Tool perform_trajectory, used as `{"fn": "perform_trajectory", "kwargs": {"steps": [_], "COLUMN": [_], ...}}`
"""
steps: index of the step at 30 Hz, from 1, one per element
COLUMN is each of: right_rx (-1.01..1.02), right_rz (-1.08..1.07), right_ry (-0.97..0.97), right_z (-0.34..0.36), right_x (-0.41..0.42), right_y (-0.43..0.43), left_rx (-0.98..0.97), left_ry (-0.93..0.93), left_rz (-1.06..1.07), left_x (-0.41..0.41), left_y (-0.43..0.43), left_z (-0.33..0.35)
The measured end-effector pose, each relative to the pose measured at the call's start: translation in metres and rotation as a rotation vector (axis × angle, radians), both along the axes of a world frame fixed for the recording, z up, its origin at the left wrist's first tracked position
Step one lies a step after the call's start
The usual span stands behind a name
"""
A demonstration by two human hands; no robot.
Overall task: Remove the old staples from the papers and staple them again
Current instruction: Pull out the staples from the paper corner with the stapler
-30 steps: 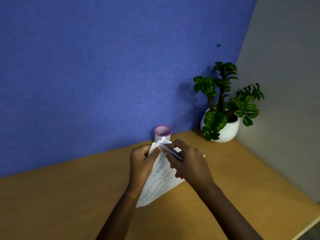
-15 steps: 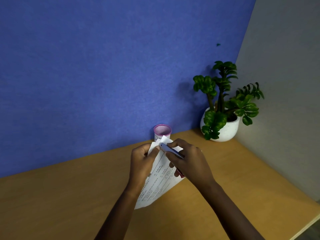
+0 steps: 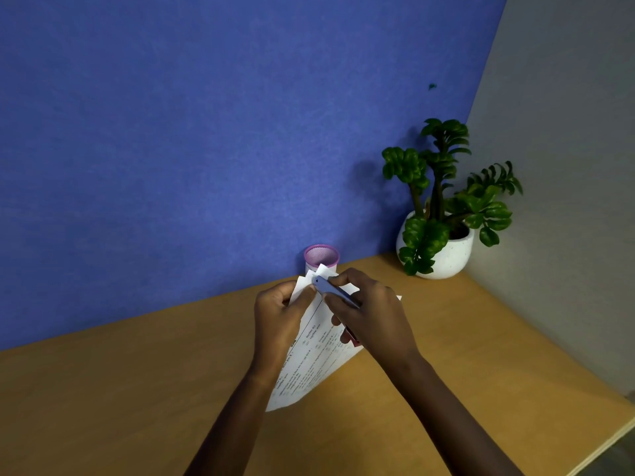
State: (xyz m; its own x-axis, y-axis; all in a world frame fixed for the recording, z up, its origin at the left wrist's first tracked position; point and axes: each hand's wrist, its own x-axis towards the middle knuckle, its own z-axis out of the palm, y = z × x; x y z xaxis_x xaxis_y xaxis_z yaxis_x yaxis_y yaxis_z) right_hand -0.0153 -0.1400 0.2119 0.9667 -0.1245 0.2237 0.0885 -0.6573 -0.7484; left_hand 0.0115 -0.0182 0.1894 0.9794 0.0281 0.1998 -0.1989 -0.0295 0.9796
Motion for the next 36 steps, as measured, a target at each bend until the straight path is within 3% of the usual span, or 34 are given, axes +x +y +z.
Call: {"fn": "perform_trajectory", "kwargs": {"steps": [16, 22, 28, 36], "right_rx": [-0.314, -0.049, 0.009, 0.013], "right_rz": [-0.069, -0.061, 0.064, 0.092], "right_ry": [-0.262, -0.148, -0.030, -0.001], "right_z": [-0.005, 0.003, -0.004, 0.002], "right_x": [0.002, 0.008, -0.001, -0.002], "right_y": [-0.002, -0.020, -0.013, -0.013], "left_rx": [0.053, -0.033, -0.130, -0.056], "left_ry": [-0.070, 0.000, 0.060, 0.045], "left_rz": [0.018, -0.041, -0.077, -0.075], "left_x": [0.004, 0.000, -0.001, 0.003], "left_y": [0.000, -0.002, -0.003, -0.001], "left_z": [-0.002, -0.008, -0.004, -0.006]}}
